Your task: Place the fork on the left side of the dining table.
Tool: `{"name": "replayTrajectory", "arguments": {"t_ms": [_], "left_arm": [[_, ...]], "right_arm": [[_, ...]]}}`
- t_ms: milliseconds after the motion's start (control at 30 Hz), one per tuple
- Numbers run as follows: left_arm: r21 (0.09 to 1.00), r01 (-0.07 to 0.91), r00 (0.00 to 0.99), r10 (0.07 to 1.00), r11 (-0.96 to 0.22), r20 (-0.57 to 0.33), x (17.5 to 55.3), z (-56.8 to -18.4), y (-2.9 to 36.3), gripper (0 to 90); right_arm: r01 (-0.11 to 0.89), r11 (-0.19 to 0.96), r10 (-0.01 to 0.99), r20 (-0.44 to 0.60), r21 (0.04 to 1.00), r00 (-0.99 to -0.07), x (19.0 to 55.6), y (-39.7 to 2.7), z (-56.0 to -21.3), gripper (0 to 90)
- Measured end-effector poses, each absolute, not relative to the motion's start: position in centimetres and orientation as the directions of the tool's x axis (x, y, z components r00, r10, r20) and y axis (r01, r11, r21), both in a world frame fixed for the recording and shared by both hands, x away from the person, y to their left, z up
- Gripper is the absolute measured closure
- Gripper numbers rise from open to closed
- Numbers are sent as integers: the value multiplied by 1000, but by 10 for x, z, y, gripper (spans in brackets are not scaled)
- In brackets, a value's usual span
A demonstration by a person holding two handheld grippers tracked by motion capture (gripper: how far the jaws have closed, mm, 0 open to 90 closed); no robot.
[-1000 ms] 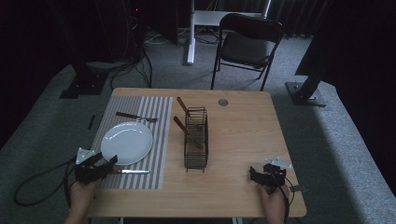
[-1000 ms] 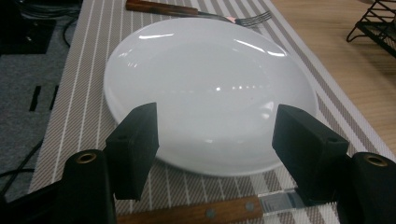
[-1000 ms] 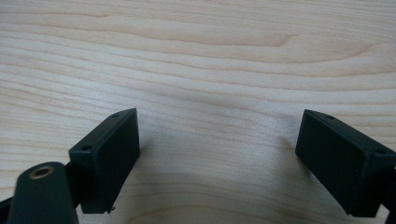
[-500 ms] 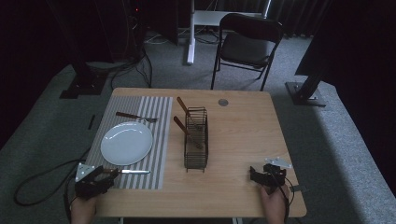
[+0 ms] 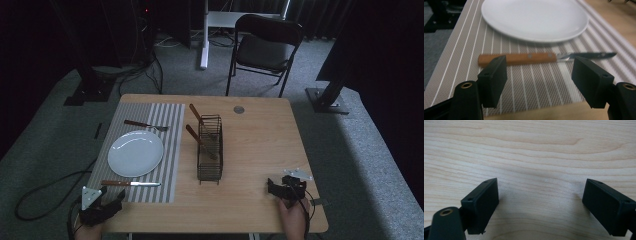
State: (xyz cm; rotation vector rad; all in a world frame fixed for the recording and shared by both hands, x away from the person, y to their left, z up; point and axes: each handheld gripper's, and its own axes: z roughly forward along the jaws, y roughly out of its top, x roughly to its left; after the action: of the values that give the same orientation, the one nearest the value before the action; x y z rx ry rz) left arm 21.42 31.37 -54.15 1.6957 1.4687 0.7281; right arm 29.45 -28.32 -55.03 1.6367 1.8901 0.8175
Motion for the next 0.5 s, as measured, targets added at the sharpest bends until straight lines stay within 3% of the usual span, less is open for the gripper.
{"name": "replayTrajectory", "arguments": {"t_ms": [167,267,300,333,500], "left_arm": [[824,567,86,995,-15,-41,216,-542,315,163],[829,559,58,998,-14,-22,217,-540,313,149],[828,560,54,998,-16,-18,218,-540,312,30],[822,569,53,998,-10,-24,219,-541,311,3],[809,587,58,998,-35,2,223,-544,306,2]], "right_arm": [[685,94,989,11,722,-148,295,-283,-550,133],[685,94,989,11,722,-148,295,-283,-550,133],[685,95,989,11,723,-148,295,-283,-550,133],[685,95,989,10,722,-148,295,-283,-550,133],[685,95,989,10,723,-148,295,-283,-550,133]]}}
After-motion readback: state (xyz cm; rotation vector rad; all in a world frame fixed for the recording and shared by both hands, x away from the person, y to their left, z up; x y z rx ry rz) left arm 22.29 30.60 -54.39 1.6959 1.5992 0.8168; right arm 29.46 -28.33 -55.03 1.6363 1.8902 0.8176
